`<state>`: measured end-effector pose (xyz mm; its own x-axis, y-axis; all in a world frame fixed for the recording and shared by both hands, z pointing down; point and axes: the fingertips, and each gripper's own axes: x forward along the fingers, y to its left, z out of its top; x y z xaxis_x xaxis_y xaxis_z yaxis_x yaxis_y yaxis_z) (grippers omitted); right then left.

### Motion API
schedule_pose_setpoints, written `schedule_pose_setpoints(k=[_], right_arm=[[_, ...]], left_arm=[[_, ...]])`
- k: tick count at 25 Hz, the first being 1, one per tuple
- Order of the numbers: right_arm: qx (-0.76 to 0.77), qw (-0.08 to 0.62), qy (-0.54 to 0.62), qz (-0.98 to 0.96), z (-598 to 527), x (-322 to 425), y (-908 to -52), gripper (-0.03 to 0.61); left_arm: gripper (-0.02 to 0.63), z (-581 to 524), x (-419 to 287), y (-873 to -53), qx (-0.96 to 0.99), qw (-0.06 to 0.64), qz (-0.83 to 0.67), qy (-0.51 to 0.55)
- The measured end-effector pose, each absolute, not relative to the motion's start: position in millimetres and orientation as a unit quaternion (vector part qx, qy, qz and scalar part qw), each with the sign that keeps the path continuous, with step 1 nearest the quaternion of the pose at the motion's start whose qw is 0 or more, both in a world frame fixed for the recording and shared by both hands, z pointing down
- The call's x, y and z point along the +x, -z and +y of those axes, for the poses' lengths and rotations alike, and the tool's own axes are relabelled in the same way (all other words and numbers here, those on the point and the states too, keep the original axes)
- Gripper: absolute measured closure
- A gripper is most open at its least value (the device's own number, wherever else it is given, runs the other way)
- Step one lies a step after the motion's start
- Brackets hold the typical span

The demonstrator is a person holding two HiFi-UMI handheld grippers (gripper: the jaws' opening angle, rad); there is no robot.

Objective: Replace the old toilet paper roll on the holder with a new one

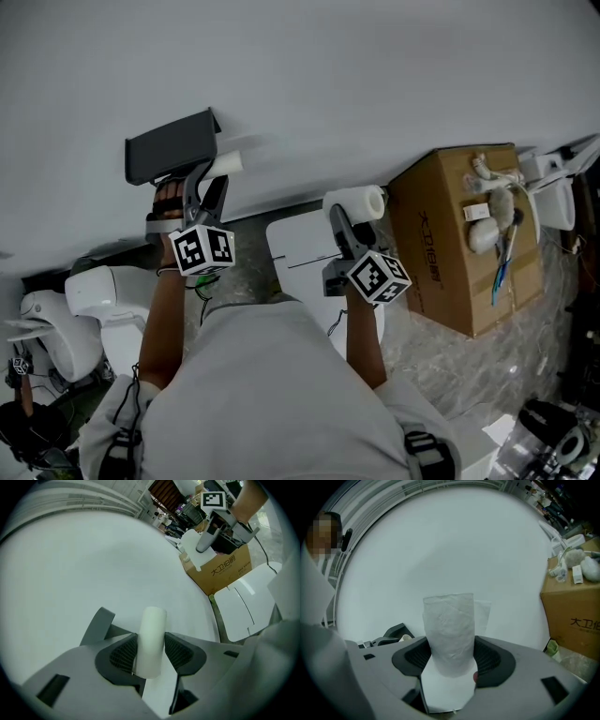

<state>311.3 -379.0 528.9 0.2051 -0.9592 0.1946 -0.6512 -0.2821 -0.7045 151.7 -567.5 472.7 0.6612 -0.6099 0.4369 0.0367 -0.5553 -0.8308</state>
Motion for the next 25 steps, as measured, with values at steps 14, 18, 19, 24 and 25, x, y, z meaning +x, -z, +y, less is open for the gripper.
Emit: schedule_pose_setpoints(k=[14, 18, 19, 24, 25], right_arm=[[-0.778, 0.283, 0.309, 0.467, -291, 334, -536, 0.293], [-0.764, 0.308, 0.313, 0.473, -293, 323, -527, 0.293], [-0.758, 0.317, 0.315, 0.475, -295, 318, -525, 0.293], [-0.735, 0.346, 0.319, 0.488, -317, 295, -512, 0.293], [-0.729, 0.354, 0.322, 0.49, -322, 289, -510, 0.293]], left_arm=[[0.41, -481, 227, -439, -0.895, 0.365, 0.096, 0.239], [0.41, -471, 209, -420, -0.924, 0.311, 0.098, 0.2], [0.41, -470, 201, -417, -0.926, 0.308, 0.1, 0.196], [0.41, -481, 160, -405, -0.935, 0.277, 0.13, 0.179], [0.41, -486, 149, -403, -0.938, 0.265, 0.139, 0.175]])
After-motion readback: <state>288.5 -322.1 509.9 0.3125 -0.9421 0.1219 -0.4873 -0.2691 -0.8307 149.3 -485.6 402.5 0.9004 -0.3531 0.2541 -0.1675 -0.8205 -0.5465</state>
